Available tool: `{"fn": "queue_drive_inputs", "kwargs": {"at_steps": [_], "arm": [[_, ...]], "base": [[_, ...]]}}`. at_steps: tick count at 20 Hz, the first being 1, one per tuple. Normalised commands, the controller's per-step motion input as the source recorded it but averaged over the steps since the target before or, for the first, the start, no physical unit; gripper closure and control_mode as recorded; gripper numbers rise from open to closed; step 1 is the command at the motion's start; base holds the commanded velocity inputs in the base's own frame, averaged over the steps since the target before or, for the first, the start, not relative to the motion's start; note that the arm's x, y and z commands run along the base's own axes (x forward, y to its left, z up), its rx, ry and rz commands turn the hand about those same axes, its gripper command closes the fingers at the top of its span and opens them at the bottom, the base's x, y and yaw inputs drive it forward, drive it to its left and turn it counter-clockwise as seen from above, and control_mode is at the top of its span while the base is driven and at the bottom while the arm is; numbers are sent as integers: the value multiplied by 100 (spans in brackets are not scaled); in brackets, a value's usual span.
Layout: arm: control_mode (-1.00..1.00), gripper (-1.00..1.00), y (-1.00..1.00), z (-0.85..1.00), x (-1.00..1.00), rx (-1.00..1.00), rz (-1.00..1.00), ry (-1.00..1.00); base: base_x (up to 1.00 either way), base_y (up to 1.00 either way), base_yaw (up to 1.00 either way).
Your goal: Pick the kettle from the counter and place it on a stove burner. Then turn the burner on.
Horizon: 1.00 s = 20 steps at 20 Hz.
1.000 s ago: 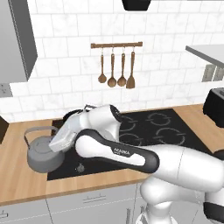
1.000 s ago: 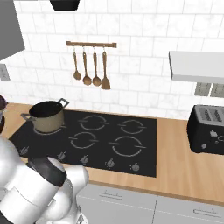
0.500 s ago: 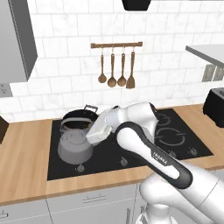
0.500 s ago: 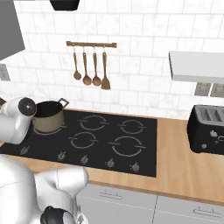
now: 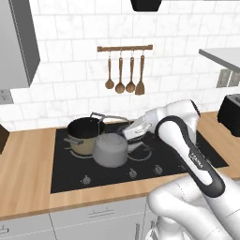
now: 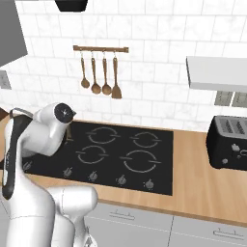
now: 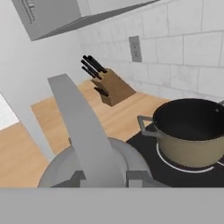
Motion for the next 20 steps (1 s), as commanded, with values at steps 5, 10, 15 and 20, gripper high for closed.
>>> {"fn": "queue_drive_inputs", "kwargs": {"at_steps": [5, 10, 15, 20], "arm": [[-100, 100, -100, 8, 37, -6, -9, 20], [-100, 100, -90, 0, 35, -10, -11, 15], [-100, 100, -67, 0, 38, -13, -15, 5], [-100, 100, -50, -6, 36, -14, -14, 0]], "base": [[0, 0, 0], [0, 0, 0], [0, 0, 0], [0, 0, 0]]}}
